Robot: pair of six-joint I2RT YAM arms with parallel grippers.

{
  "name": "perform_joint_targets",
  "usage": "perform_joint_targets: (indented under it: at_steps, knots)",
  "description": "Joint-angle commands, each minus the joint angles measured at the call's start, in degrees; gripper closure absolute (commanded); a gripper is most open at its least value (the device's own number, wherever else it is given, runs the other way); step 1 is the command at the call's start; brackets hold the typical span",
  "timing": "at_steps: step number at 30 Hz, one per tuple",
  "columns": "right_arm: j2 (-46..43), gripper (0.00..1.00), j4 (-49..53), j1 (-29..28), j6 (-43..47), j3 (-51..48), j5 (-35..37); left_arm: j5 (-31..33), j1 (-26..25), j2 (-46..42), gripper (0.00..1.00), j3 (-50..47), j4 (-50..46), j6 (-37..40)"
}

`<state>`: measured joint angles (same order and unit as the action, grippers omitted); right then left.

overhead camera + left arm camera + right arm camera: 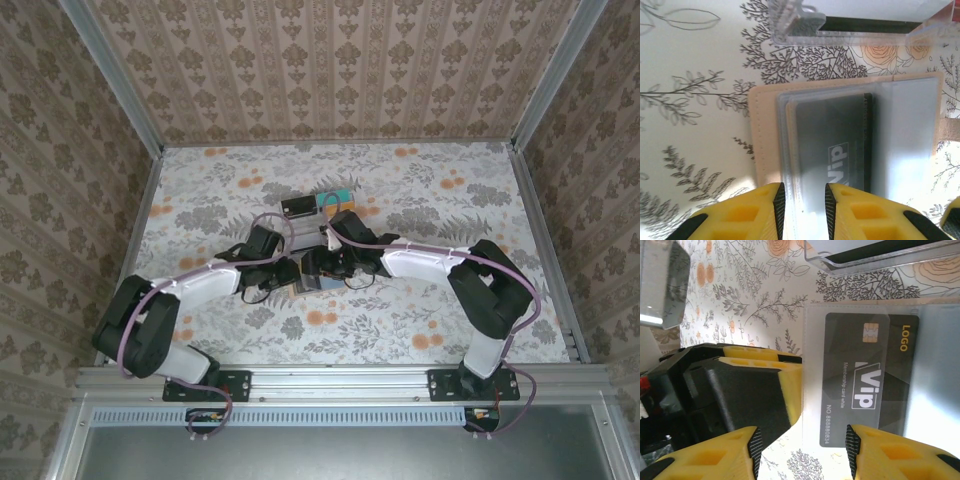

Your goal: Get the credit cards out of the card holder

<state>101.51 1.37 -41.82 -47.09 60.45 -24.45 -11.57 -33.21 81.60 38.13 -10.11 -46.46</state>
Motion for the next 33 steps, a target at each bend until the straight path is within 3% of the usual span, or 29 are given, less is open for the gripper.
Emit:
perform_joint_targets:
  at_steps: [1,8,15,20,23,33]
  knots:
    - [1.08,0.48,-2.61,0.25,-2.44,-1.27,-1.83,3.16,0.99,-4.59,0.7,-1.84,-2.58,1.24]
    - [-2.01,0.46,-1.54,0.42,-2.32,-2.69,1.48,7.28,2.09,-14.67,0.68,-5.53,-5.76,1.48]
    - [-4.26,0.46,4.77,1.79,-0.8,-1.67,7.21,3.46,2.1,-20.26,0.65,-6.93,-3.87,0.26]
    - [-2.42,0.46,9.4,1.83,0.71,0.65,9.37,-2.4,2.1,-15.91,0.66,-5.52,1.93,-1.74]
    - [-0.57,0.52,9.55,1.83,1.07,1.73,8.46,-5.29,1.84,-11.37,0.72,-3.86,5.58,-2.74]
    - [4.71,0.6,6.18,1.86,1.93,3.48,4.32,-5.01,1.75,-2.33,0.87,-1.1,7.4,-1.06]
